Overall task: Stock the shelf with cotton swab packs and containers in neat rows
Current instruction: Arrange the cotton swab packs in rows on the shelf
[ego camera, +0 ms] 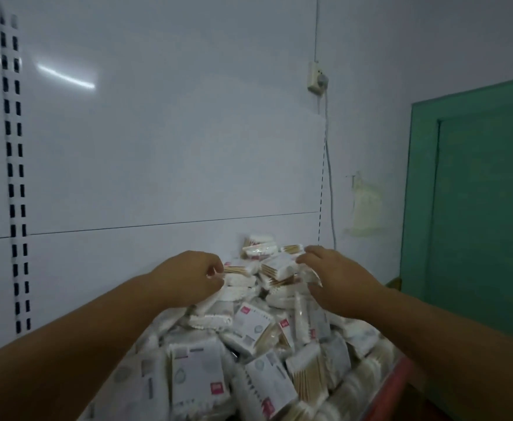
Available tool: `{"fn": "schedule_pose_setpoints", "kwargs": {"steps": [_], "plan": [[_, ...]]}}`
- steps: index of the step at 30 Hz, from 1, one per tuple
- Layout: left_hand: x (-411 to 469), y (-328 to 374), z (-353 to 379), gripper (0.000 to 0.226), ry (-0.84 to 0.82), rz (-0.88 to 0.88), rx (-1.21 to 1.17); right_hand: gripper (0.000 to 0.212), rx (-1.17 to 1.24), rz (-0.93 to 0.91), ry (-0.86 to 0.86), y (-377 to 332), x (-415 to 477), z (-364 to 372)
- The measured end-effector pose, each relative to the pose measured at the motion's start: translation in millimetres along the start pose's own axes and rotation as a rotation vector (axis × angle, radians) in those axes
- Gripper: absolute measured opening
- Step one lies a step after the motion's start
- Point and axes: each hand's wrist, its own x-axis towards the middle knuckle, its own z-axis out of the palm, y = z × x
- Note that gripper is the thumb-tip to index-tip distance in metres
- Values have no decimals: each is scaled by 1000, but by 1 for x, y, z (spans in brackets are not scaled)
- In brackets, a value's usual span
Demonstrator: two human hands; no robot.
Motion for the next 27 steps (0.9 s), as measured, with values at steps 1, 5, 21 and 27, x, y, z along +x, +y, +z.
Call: {"fn": "schedule_pose_setpoints", "kwargs": {"steps": [1, 5, 21, 27], "plan": [[5, 2, 5, 30, -9, -13, 9, 55, 11, -18, -11, 4, 14, 4], [10, 4, 15, 32, -9, -76, 69, 56, 47, -86, -135, 16, 69, 23], [26, 43, -7, 40, 361, -585, -1528, 43, 798, -640, -51, -24, 128, 6], [-19, 6, -8, 30, 483, -720, -1340, 43, 333, -565, -94, -31, 140, 32]]}}
